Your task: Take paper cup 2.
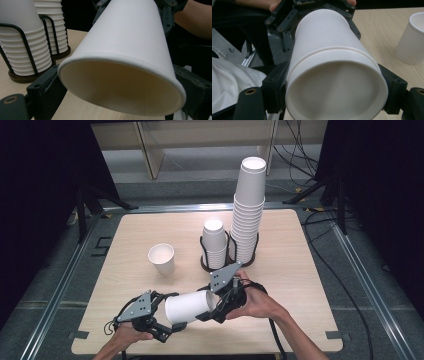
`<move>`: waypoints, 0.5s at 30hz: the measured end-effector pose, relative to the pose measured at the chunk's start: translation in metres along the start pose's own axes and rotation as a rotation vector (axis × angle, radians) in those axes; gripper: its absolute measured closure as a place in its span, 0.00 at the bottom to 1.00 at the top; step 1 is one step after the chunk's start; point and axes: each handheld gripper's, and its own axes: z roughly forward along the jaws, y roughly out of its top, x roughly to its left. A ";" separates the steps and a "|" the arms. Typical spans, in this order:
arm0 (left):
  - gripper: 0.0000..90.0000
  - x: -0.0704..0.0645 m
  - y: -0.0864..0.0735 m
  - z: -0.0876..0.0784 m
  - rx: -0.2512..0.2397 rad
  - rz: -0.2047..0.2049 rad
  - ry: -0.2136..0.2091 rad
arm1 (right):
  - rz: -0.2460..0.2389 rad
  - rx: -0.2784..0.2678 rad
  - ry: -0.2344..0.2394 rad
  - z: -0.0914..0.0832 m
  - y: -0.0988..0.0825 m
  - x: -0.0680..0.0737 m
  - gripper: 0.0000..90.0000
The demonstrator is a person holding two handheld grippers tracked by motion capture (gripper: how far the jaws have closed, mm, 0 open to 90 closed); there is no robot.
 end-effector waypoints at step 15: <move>0.07 -0.001 0.001 0.001 -0.006 -0.029 0.033 | 0.025 -0.113 0.011 -0.003 -0.001 -0.005 0.28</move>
